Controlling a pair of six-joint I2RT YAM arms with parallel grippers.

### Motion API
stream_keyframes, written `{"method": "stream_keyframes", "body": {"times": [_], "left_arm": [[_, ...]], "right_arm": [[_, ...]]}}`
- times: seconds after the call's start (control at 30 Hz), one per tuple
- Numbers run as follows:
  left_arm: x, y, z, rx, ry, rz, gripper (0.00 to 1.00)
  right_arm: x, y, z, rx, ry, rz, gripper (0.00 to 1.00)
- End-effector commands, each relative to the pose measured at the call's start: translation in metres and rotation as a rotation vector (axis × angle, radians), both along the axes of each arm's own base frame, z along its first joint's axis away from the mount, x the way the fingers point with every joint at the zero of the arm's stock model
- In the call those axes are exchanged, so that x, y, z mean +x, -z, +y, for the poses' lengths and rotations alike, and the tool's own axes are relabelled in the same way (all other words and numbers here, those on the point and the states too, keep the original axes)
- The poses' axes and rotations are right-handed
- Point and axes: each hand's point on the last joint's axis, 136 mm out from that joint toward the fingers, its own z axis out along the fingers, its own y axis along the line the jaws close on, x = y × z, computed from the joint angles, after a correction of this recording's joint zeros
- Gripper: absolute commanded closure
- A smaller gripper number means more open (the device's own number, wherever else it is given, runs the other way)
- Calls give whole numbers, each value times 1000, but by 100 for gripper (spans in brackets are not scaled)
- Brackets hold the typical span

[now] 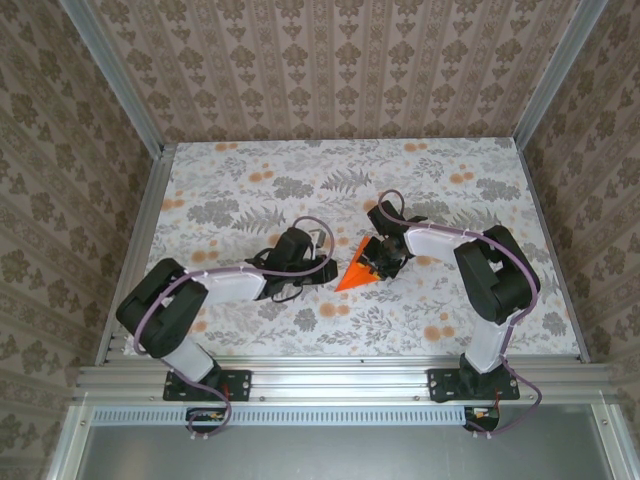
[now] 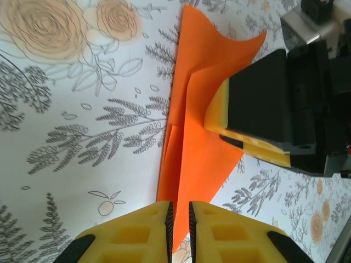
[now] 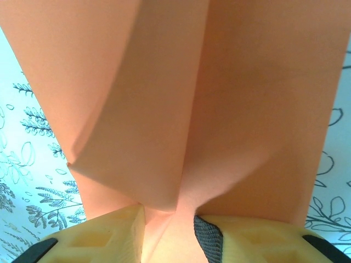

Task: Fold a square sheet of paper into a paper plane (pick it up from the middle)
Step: Fourth fold the wing at the center of the table.

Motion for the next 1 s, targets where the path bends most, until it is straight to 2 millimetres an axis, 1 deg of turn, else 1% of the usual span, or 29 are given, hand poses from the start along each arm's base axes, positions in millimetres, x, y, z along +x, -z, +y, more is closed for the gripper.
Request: {"method": "stream_keyframes", "body": {"times": [0.0, 0.1, 0.17, 0.27, 0.37, 0.5, 0.6, 0.97], "left_arm": [[-4, -10, -23, -72, 75, 18, 82], [-10, -12, -37, -84, 129, 19, 82], [-11, -11, -43, -85, 148, 24, 82], [-13, -4, -50, -87, 173, 51, 82], [-15, 4, -53, -75, 181, 71, 82], [-19, 21, -47, -18, 178, 111, 83], [-23, 29, -42, 8, 178, 137, 84], [-27, 49, -21, 81, 145, 163, 85]], "right_arm": [[-94, 94, -100, -466, 6, 340, 58], [-93, 94, -100, -465, 5, 337, 57], [-93, 94, -99, -460, 5, 334, 55], [-92, 95, -98, -453, 7, 328, 54], [-93, 95, -97, -449, 8, 329, 54], [-93, 95, -97, -447, 7, 328, 54], [-93, 95, -97, -446, 6, 327, 54], [-94, 96, -98, -448, 8, 330, 54]]}}
